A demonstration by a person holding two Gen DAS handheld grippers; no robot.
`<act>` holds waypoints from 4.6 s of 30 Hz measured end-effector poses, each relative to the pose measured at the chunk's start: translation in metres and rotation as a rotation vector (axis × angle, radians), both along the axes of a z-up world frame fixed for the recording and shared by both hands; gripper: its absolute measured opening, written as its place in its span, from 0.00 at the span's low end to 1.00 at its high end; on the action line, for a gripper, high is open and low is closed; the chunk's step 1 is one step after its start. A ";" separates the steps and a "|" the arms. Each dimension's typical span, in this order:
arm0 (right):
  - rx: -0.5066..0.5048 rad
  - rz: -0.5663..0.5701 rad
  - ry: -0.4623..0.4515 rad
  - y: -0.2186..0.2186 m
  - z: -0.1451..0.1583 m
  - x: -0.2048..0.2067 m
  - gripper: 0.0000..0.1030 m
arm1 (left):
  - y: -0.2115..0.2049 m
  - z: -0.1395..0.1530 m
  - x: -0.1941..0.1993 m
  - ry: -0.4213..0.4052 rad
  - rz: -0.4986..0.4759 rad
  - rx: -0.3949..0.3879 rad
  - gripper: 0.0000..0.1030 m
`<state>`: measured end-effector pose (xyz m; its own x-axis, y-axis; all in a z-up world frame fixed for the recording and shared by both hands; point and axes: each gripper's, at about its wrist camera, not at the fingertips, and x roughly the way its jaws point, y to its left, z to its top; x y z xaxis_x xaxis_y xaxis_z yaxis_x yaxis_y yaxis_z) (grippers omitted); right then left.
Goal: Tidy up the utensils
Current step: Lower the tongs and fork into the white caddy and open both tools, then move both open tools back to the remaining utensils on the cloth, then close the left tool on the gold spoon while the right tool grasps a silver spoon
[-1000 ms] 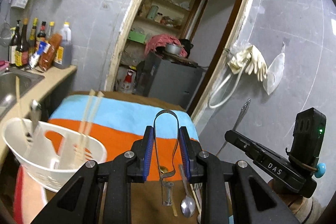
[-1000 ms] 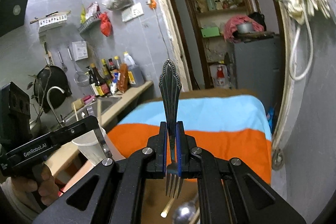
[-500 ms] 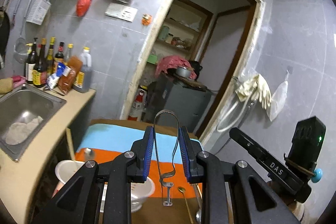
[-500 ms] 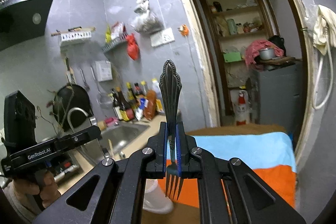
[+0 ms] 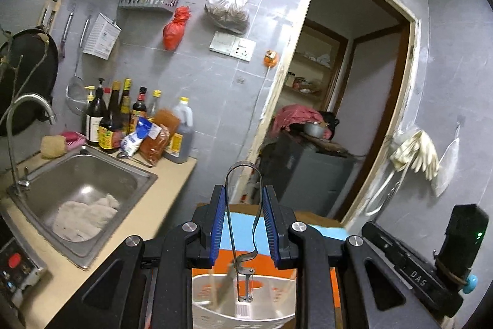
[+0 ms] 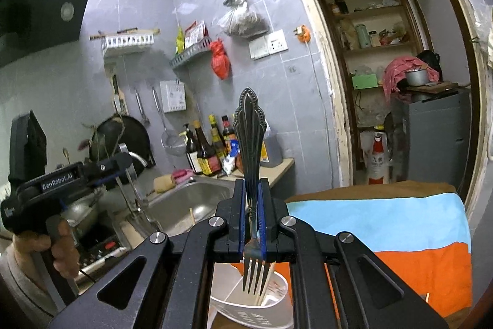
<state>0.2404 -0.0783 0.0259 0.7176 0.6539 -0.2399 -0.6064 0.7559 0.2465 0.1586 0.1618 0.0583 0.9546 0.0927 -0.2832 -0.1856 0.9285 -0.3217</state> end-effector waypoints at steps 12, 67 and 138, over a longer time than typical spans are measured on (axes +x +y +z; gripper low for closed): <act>-0.072 -0.018 0.044 0.027 -0.046 0.013 0.07 | 0.012 -0.048 0.019 0.076 0.014 0.004 0.22; 0.014 -0.233 -0.049 -0.089 0.013 -0.019 0.96 | -0.098 -0.027 0.015 -0.026 -0.069 0.053 0.99; -0.183 -0.024 0.616 -0.214 -0.231 0.076 0.22 | -0.257 -0.234 0.193 0.636 -0.473 -0.180 0.15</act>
<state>0.3167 -0.2926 -0.2053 0.4261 0.5492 -0.7189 -0.3773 0.8301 0.4105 0.3516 -0.0954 -0.1760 0.5331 -0.3787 -0.7566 0.0159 0.8986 -0.4385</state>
